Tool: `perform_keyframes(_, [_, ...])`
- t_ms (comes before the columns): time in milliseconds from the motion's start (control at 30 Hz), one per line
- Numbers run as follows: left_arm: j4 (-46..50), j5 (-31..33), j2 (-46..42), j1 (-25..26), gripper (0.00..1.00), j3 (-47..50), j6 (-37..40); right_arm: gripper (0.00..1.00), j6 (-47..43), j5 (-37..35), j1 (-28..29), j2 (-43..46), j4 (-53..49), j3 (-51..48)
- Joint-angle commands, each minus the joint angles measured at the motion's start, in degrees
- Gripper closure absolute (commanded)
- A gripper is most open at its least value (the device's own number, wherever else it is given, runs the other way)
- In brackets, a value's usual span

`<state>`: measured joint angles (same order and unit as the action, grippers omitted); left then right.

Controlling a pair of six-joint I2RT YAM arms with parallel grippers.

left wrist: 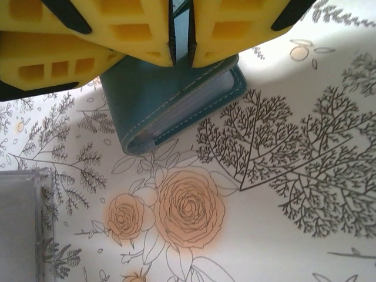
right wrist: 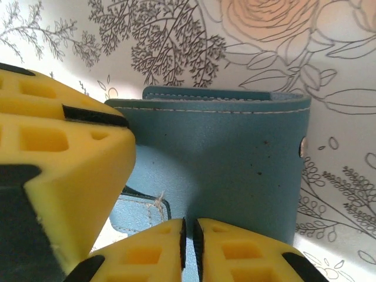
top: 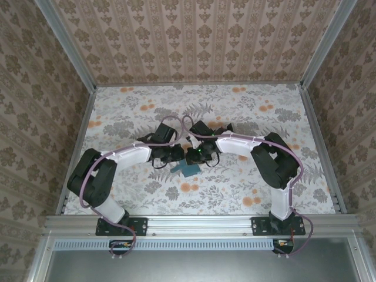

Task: Put the credit cards into the card holder
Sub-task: Turn over the card holder at the center of the table.

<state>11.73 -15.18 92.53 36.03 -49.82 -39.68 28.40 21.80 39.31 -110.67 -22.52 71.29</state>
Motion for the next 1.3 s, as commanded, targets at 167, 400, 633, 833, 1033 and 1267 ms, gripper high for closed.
perform_keyframes(167, [-2.64,0.06,4.1,0.18,0.85,4.16,-2.5,0.79,1.35,1.16,-1.3,4.67,2.17,-2.37])
perform_keyframes(400, [-3.9,0.32,4.6,0.18,0.86,5.96,-3.45,0.56,1.62,0.43,-6.79,7.22,1.59,-7.03])
perform_keyframes(633, [-5.55,0.58,5.04,0.07,0.89,7.88,-4.3,0.46,5.0,7.61,-6.73,3.68,5.5,-10.67])
perform_keyframes(833, [-7.44,0.39,6.4,0.07,0.96,10.32,-5.3,0.46,11.94,13.33,-4.12,-0.35,15.14,-11.0])
perform_keyframes(1033, [-8.62,1.47,4.92,-0.52,1.0,13.75,-6.32,0.49,19.99,16.7,-1.78,-4.12,26.55,-11.17])
perform_keyframes(1267, [-7.32,2.49,1.62,-1.99,1.0,15.13,-5.71,0.83,19.78,14.95,-1.82,-2.98,27.51,-10.08])
